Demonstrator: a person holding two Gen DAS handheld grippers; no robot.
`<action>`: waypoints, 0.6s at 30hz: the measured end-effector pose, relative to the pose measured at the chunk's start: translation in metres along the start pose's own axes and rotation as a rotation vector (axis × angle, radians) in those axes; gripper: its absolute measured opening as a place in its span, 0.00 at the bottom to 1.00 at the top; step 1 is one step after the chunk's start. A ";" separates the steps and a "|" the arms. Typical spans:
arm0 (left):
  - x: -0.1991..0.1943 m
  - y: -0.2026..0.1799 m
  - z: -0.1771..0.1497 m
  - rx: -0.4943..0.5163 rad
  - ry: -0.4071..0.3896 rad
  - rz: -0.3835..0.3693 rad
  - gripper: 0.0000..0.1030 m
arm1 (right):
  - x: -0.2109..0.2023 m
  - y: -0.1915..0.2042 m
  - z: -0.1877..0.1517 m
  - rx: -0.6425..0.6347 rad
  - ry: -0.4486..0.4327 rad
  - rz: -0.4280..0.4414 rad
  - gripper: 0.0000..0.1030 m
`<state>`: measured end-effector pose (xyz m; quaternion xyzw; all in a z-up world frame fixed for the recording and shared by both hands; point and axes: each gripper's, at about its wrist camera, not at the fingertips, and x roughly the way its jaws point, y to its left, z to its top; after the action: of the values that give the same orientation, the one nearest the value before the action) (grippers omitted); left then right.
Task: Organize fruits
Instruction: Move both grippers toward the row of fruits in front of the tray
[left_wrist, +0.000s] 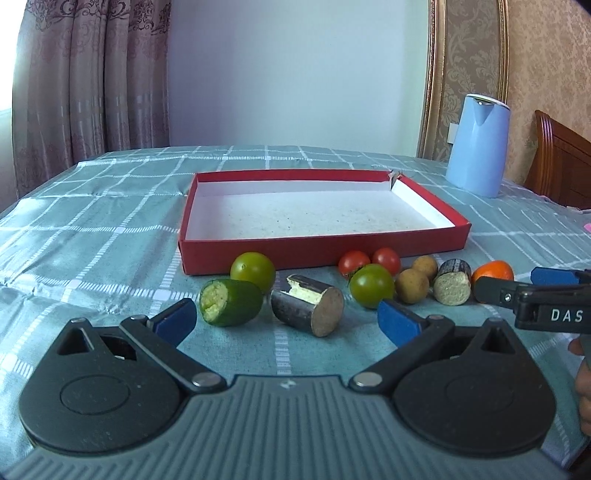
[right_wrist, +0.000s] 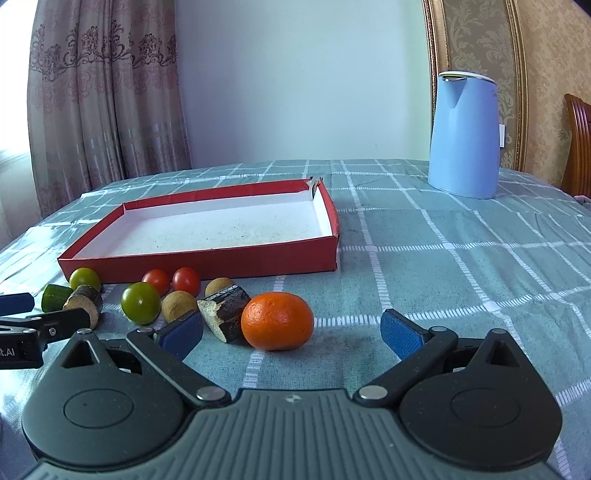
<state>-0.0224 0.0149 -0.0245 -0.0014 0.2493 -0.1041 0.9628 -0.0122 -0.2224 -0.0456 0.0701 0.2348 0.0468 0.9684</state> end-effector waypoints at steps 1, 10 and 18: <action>0.000 0.000 0.000 0.001 0.002 0.000 1.00 | 0.000 0.000 0.000 0.001 0.002 0.001 1.00; 0.000 -0.002 -0.003 0.017 0.010 -0.004 1.00 | 0.001 0.000 0.000 -0.002 0.001 0.007 1.00; 0.000 0.003 -0.004 -0.003 0.020 -0.012 1.00 | 0.001 0.003 0.000 -0.023 0.005 0.008 0.97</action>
<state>-0.0236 0.0177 -0.0284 -0.0035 0.2589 -0.1096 0.9597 -0.0113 -0.2194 -0.0460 0.0601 0.2363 0.0537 0.9683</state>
